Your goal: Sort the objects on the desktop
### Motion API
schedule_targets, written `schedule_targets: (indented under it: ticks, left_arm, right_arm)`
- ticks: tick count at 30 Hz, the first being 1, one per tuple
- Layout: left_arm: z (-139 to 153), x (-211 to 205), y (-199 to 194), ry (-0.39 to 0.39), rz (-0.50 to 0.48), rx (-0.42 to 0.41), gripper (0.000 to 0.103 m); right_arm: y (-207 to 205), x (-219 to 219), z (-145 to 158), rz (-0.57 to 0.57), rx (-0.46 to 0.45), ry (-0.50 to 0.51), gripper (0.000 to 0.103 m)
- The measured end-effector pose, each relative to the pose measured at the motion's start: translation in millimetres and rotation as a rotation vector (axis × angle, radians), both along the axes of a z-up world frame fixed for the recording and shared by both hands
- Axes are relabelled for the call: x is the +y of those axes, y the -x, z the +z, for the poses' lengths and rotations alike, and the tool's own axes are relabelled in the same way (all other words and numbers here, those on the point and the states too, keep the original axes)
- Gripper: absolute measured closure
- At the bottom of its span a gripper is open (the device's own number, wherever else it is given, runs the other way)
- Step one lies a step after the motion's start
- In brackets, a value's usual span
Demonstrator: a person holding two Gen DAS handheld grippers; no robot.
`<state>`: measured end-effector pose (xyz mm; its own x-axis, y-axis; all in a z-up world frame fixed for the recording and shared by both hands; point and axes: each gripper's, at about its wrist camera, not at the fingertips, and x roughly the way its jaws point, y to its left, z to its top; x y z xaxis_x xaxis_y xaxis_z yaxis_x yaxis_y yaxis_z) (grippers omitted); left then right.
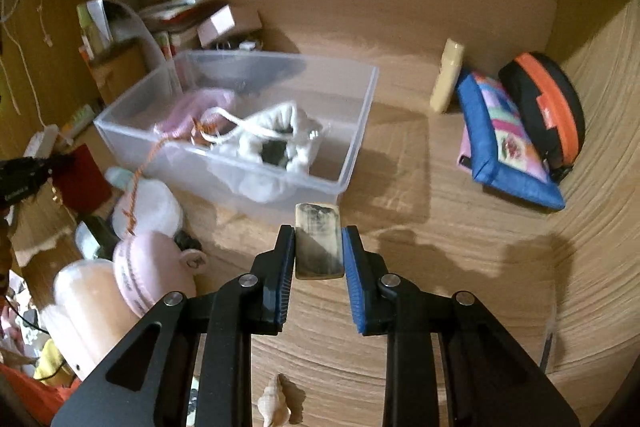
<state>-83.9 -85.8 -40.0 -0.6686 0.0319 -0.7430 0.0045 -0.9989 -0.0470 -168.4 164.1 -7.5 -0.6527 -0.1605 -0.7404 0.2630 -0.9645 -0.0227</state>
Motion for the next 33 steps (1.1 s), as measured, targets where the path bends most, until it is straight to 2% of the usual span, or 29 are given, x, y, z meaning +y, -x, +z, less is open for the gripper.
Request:
schedule_targets:
  ticks: [5,15,19,21,25,29,33]
  left_arm:
    - [4,2,0,-0.019,-0.011,0.003,0.099]
    - [45,10,-6,-0.002,-0.03,0.119,0.1]
    - [44,6,-3,-0.016,-0.05,0.093,0.099]
    - [37,3,-1,-0.017,-0.048,0.07,0.092]
    - [14,-1,6,-0.021,-0.063,-0.011,0.042]
    - [-6,6,12,-0.03,-0.122,-0.084,0.028]
    - [-23,14,23,0.008,-0.133,-0.144,0.026]
  right_arm:
    - [0,-2,11,0.0,0.028,0.004,0.081]
    - [-5,-7,33,0.026,0.098,0.012,0.081]
    - [-9,-10,40,0.041,0.125,0.005,0.081]
    - [-8,-12,43,0.048,0.129,0.011,0.081]
    - [-5,-18,44,0.069,0.13,0.027,0.081]
    - [0,-29,41,0.101,0.122,0.031,0.081]
    - [2,-41,38,0.134,0.116,0.026,0.081]
